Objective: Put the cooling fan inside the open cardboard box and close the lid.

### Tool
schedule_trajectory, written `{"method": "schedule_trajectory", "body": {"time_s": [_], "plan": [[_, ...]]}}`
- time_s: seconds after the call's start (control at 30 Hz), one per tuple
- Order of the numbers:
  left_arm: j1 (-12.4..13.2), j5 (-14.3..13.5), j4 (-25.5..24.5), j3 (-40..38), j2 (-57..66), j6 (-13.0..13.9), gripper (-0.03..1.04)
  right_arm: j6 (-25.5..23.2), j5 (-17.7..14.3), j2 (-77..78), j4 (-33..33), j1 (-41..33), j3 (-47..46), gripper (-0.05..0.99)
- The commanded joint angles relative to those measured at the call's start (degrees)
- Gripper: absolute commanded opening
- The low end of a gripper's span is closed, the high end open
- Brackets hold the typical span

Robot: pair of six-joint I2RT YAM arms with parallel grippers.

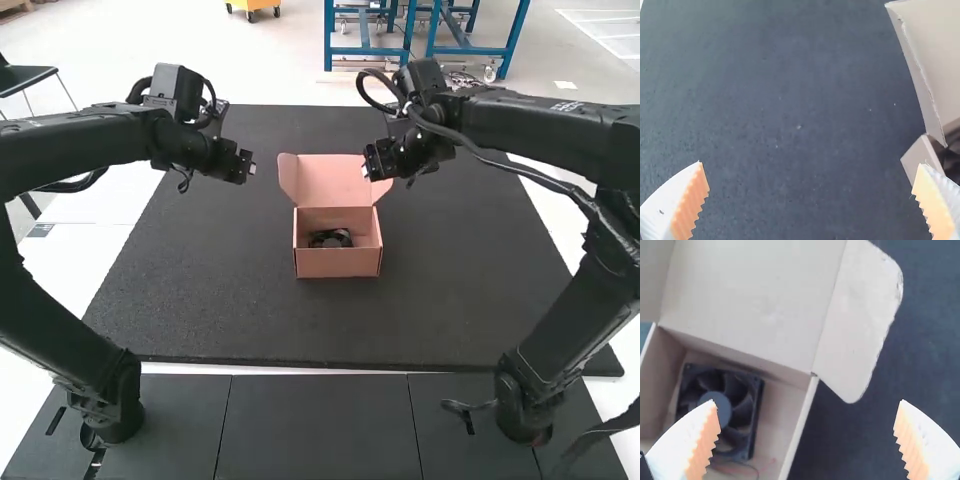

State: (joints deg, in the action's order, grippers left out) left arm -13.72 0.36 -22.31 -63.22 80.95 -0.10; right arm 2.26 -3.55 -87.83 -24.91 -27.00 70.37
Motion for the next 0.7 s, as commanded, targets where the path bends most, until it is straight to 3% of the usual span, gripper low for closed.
{"method": "schedule_trajectory", "body": {"time_s": [0.0, 0.3, 0.67], "plan": [[0.44, -0.71, 1.21, -2.87, 1.67, -0.52, 0.96, 0.73, -1.19, 1.7, 3.81, 0.72, -1.99, 0.79], [0.27, -1.33, 0.42, -7.53, 7.21, -0.43, 0.96, 0.64, 0.3, -2.96, 11.81, 3.27, -3.04, 0.78], [0.62, -1.42, -0.02, -13.16, 12.74, -0.52, 0.96, 1.6, 2.67, -9.73, 13.48, 8.46, 1.35, 0.78]]}}
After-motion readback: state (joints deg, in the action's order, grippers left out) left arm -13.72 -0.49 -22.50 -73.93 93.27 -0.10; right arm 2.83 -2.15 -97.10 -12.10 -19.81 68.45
